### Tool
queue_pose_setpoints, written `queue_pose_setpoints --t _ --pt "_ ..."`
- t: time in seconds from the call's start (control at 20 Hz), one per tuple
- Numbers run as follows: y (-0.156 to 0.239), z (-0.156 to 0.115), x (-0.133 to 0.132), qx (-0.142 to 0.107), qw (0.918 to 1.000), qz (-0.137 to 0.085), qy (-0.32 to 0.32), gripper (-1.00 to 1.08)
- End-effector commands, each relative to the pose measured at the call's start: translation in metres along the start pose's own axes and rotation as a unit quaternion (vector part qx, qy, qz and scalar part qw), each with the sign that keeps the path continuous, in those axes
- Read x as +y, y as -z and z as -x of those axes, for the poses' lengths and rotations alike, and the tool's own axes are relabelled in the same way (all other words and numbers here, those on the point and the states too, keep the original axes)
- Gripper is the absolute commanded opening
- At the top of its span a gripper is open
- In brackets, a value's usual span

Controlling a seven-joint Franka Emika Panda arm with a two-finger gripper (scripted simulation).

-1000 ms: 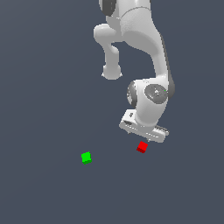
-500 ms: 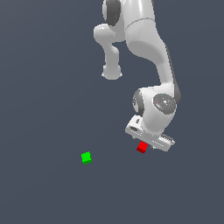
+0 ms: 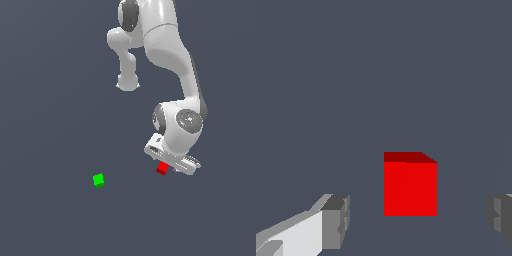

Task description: Stack the red cube on top of the green cube.

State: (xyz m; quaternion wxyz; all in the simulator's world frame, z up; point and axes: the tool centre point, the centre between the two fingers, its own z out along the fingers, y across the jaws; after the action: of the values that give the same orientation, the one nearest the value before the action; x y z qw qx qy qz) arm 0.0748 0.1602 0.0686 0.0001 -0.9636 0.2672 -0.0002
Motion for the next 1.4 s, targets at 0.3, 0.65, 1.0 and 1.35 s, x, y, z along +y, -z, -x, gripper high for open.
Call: queue_pose_setpoints --t 0.3,0.65,1.0,1.35 --pt "-0.036 0.0 0.001 0.0 1.0 0.0 -0.001 1.0" --pt "-0.049 -0.001 0.0 0.0 1.0 0.0 -0.001 1.0" --pt "-0.049 -0.001 0.0 0.0 1.0 0.0 -0.001 -1.0" --pt "-0.048 0.0 0.0 0.0 1.0 0.0 -0.001 -1.0"
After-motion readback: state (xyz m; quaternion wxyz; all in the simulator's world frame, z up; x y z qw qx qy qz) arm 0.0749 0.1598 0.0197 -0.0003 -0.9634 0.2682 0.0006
